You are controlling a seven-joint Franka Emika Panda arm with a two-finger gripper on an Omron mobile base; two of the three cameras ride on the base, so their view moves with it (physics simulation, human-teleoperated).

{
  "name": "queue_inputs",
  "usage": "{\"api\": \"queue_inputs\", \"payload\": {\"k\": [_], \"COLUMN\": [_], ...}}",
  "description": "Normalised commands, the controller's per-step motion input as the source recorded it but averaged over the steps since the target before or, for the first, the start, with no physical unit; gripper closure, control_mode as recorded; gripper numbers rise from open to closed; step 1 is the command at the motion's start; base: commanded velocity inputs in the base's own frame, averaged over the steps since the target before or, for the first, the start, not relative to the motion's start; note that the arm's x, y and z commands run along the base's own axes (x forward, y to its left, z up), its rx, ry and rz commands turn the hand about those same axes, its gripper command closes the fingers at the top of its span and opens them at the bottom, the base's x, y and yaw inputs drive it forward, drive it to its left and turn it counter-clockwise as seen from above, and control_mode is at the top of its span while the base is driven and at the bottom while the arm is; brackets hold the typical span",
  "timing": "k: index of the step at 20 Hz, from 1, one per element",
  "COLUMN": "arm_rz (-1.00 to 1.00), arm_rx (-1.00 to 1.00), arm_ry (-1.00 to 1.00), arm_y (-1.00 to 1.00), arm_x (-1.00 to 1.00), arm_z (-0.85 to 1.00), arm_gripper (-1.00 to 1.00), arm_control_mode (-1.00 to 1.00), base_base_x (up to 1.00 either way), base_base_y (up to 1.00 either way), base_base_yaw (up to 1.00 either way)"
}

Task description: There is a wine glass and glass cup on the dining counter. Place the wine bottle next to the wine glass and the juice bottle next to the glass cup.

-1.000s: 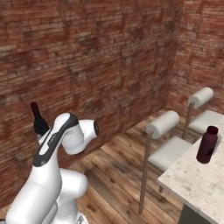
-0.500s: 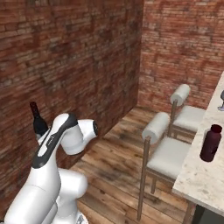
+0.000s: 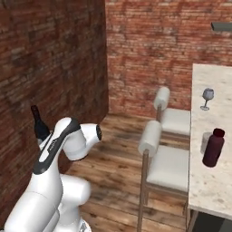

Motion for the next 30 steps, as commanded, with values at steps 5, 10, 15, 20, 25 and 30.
{"api": "queue_inputs", "payload": {"k": [5, 10, 15, 20, 25, 30], "arm_rz": [0.0, 0.0, 0.0, 0.0, 0.0, 0.0], "arm_rx": [0.0, 0.0, 0.0, 0.0, 0.0, 0.0], "arm_ry": [0.0, 0.0, 0.0, 0.0, 0.0, 0.0], "arm_y": [0.0, 0.0, 0.0, 0.0, 0.0, 0.0], "arm_x": [0.0, 0.0, 0.0, 0.0, 0.0, 0.0], "arm_z": [0.0, 0.0, 0.0, 0.0, 0.0, 0.0], "arm_gripper": [1.0, 1.0, 1.0, 1.0, 1.0, 1.0], "arm_control_mode": [1.0, 1.0, 1.0, 1.0, 1.0, 1.0], "base_base_x": [0.68, 0.68, 0.62, 0.51, 0.25, 0.18], "base_base_y": [0.41, 0.42, 0.45, 0.43, 0.51, 0.58], "base_base_yaw": [-0.44, -0.44, -0.44, -0.53, -0.47, -0.37]}}
